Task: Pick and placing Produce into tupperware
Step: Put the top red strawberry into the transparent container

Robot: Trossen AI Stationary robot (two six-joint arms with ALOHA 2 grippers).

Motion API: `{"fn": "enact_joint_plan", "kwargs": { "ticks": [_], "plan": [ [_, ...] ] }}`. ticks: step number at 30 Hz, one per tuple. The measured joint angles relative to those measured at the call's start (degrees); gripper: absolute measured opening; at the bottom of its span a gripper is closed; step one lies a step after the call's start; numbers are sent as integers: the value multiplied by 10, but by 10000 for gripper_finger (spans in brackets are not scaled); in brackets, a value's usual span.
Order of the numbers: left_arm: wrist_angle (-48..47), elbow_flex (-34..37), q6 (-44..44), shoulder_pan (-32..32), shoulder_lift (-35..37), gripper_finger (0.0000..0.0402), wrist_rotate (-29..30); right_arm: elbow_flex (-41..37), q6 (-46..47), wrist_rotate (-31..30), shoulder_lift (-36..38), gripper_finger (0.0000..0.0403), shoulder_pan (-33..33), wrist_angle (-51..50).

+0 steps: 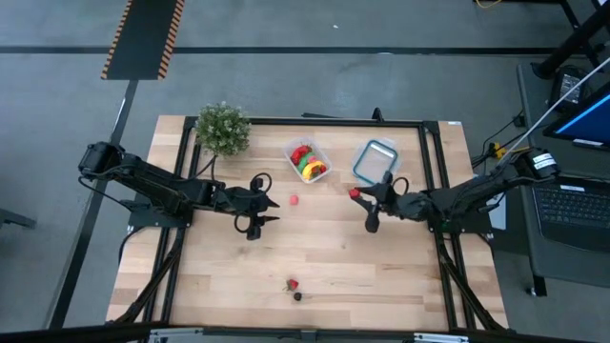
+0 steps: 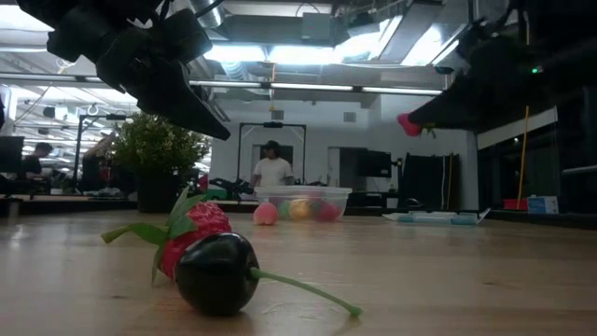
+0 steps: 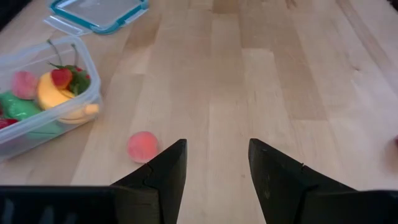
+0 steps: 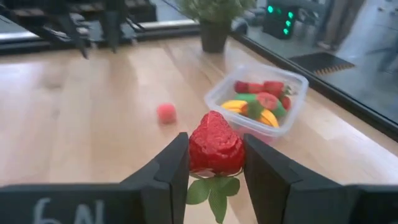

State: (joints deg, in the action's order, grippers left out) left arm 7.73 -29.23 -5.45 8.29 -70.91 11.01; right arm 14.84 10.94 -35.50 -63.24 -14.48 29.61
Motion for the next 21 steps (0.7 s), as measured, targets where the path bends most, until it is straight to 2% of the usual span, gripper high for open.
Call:
{"fn": "enact_joint_plan", "kwargs": {
  "ticks": [8,15,21],
  "plan": [
    [0,0,0,0,0,165,10,10,6,28,-44,127,57,17],
    [0,0,14,0,0,165,10,21,-7,114,-61,127,107,47],
    [2,0,15,0,0,165,11,91,-43,192,-107,127,162,6]
  ]
}}
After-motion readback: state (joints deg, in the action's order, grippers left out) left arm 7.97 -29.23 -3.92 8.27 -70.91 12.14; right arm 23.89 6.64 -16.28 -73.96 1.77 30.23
